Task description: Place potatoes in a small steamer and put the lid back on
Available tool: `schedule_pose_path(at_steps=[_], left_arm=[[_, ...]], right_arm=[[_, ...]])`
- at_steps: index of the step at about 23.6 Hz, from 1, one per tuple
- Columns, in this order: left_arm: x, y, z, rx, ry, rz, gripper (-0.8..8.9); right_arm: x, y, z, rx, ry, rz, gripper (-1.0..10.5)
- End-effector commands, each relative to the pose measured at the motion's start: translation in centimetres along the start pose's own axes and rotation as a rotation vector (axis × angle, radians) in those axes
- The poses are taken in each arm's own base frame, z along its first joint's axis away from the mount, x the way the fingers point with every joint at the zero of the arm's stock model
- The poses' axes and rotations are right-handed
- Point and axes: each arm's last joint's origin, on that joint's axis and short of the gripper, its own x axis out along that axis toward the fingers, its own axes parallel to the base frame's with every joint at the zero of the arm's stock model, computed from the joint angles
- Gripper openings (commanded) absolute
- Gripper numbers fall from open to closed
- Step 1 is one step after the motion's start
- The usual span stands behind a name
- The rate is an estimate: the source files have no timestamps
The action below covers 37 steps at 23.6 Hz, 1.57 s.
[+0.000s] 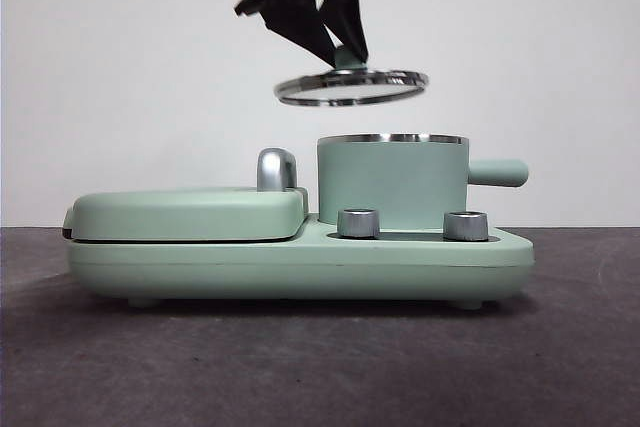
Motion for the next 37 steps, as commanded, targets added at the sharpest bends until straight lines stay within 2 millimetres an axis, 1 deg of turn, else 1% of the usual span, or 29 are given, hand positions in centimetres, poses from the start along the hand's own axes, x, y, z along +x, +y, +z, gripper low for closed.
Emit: schedule_pose_path(at_steps=[1,8,13,15,24,32,37], left_arm=[[0.8,-0.6,1.1,0.020,-0.045,-0.013,0.09],[2.3,-1.5,2.0,0.058,-0.055,-0.029,0.09],[4.1,-2.1,2.4,0.074,-0.046,-0.041,0.09],[4.6,-2.3,2.2,0.076,-0.035,-0.044,0.09],[5.4,-2.5,1.5,0.097,0.013,-0.048,0.09],[6.8,-2.5,0.6,0.097,0.048,-0.046,0.09],[7.0,-2.5,0.6,0.105,0.035,-0.045,0.08]], right_arm=[[-0.1,0.1,0.2,0.003,-0.011,0.006,4.3],[0.0,0.1,0.2,0.003,-0.009,0.005,4.3],[0.2,0.0,0.1,0.004,-0.001,0.003,4.3],[0.2,0.0,0.1,0.004,0.000,0.003,4.3],[0.2,0.0,0.1,0.015,-0.003,0.004,4.3],[0.2,0.0,0.1,0.019,-0.003,0.005,4.3],[0.2,0.0,0.1,0.019,-0.003,0.005,4.3]])
